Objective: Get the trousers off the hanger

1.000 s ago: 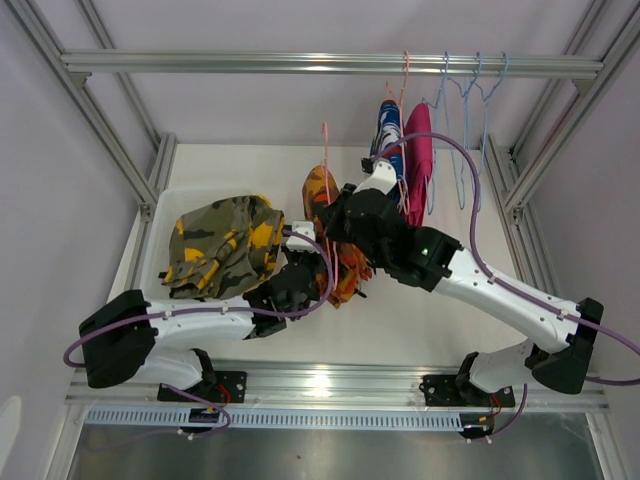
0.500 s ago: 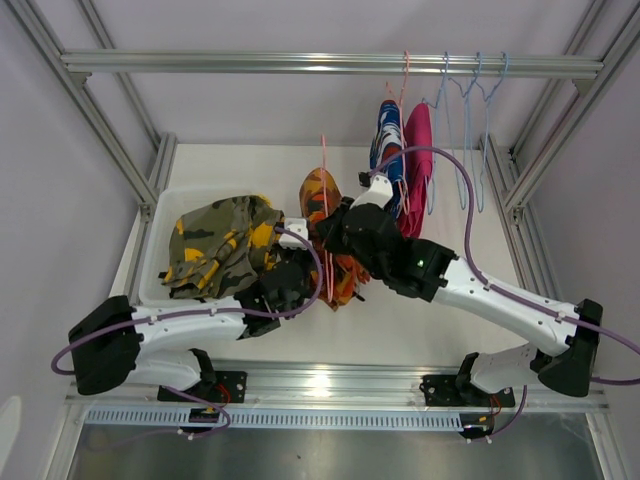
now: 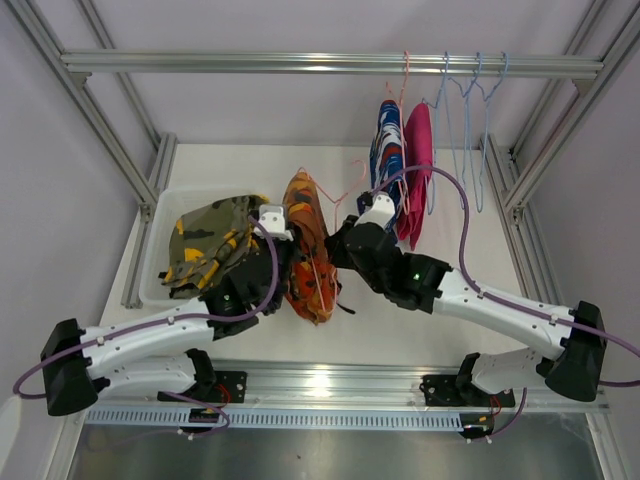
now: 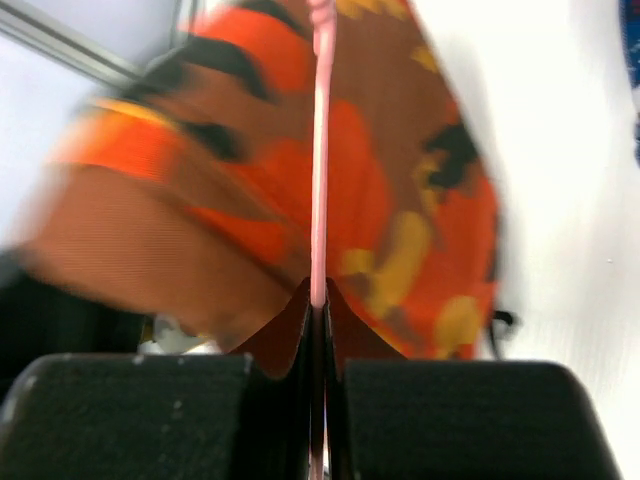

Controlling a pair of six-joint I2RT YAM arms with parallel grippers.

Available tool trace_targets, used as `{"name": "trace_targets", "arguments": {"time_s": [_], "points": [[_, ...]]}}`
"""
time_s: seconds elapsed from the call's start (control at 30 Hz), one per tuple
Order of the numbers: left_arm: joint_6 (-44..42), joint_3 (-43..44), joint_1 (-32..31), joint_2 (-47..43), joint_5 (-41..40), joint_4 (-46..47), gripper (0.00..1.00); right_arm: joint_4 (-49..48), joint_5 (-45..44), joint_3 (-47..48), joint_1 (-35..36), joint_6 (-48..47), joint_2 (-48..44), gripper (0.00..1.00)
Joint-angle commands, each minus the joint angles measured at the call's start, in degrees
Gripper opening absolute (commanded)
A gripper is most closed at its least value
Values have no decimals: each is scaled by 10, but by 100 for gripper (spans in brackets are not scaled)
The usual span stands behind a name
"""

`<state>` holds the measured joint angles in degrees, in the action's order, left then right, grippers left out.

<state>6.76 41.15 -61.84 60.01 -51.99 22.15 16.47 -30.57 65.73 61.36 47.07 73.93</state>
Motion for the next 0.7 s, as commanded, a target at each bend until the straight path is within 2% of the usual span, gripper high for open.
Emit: {"name": "trace_targets", "arguments": {"time_s": [0.0,0.27,0.67], "points": [[-31,74,3,-57,15,64,1,-34,-23,-23,-7,12,-4,0],[-110,145,5,-95,18,50,1,-48,-39,-63,-8,14,21,0],[-178,240,36,-153,24,4,1,-64,-41,-118,-19,10,34,0]]}}
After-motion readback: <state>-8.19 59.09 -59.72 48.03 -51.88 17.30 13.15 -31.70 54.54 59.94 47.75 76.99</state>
